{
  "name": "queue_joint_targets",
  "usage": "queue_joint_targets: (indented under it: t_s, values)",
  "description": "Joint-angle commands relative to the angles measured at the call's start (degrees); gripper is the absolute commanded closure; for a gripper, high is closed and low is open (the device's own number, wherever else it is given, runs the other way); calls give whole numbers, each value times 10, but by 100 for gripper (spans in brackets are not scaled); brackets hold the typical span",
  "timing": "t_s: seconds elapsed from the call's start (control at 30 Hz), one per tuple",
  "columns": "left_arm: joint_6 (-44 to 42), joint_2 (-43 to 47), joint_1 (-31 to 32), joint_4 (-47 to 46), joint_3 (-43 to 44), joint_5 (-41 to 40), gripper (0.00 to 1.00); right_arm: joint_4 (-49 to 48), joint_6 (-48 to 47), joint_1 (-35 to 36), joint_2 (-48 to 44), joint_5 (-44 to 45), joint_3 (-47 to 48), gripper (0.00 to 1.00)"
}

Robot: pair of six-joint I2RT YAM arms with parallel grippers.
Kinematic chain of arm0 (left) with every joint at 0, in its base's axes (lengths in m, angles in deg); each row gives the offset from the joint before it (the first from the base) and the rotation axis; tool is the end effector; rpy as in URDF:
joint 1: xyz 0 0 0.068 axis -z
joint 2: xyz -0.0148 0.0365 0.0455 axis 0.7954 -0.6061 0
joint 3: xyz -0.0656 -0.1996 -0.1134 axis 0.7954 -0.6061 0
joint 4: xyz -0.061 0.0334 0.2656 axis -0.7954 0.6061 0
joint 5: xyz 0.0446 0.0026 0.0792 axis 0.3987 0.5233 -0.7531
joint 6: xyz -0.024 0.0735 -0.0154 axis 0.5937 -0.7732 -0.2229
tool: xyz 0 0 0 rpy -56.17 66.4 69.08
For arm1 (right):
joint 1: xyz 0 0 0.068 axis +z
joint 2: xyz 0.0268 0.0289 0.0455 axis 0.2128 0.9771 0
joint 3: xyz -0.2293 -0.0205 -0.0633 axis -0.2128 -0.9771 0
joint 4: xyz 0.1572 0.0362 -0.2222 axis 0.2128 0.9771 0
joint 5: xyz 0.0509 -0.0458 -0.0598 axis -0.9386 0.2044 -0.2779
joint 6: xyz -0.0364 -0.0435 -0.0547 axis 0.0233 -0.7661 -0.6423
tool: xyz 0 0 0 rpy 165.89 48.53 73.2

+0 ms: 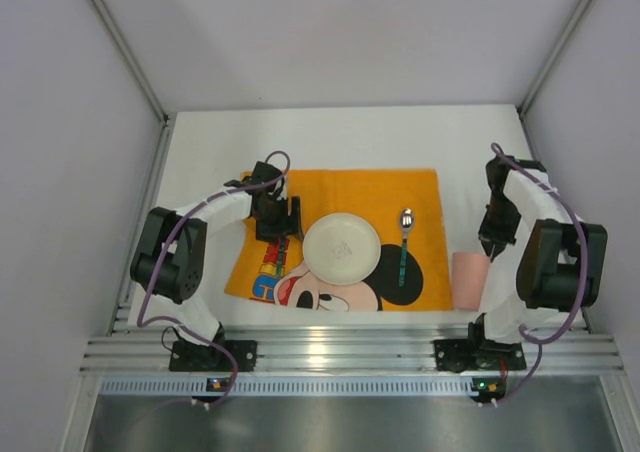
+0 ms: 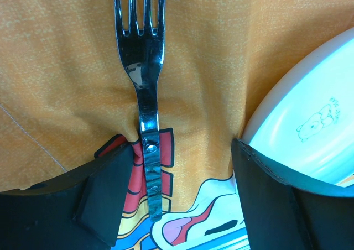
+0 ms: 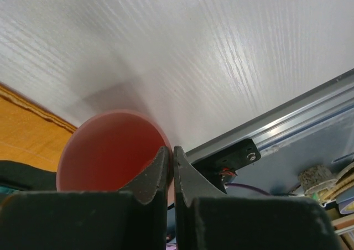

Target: Set the dinner table for one person

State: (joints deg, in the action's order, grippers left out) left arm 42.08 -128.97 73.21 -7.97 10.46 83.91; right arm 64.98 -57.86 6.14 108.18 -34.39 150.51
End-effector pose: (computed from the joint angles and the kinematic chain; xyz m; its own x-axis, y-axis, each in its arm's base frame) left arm 0.3168 -0.1357 0.0907 -0.9703 -0.0356 -0.2395 0.0494 0.9391 -0.3400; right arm 0.2669 -0.0447 0.1372 -0.8787 0.4771 0.0126 0.4579 0.8501 -0.2601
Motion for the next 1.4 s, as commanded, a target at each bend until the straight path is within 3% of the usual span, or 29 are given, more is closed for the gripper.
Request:
queue_joint_targets:
  t_s: [0.0, 0.27, 0.5, 0.67, 1.13, 1.37]
  values:
    - [2, -44, 7, -39, -27, 10, 23, 3, 8, 2, -47, -7, 61, 100]
    - [37, -10, 7, 46, 2, -94, 19, 12, -5, 2, -56, -38, 238, 100]
    - [91, 63, 6, 133, -4, -225, 12, -143, -7, 12, -107, -174, 218, 100]
    - [107, 117, 5, 161, -23, -261, 11, -271, -7, 38, -116, -207, 176, 100]
    - [118, 214, 5, 193, -24, -270, 10, -422, 9, 167, -14, 1, 180, 100]
    - [111, 240, 5, 206, -27, -265, 10, -568, 21, 199, -15, 74, 100, 100]
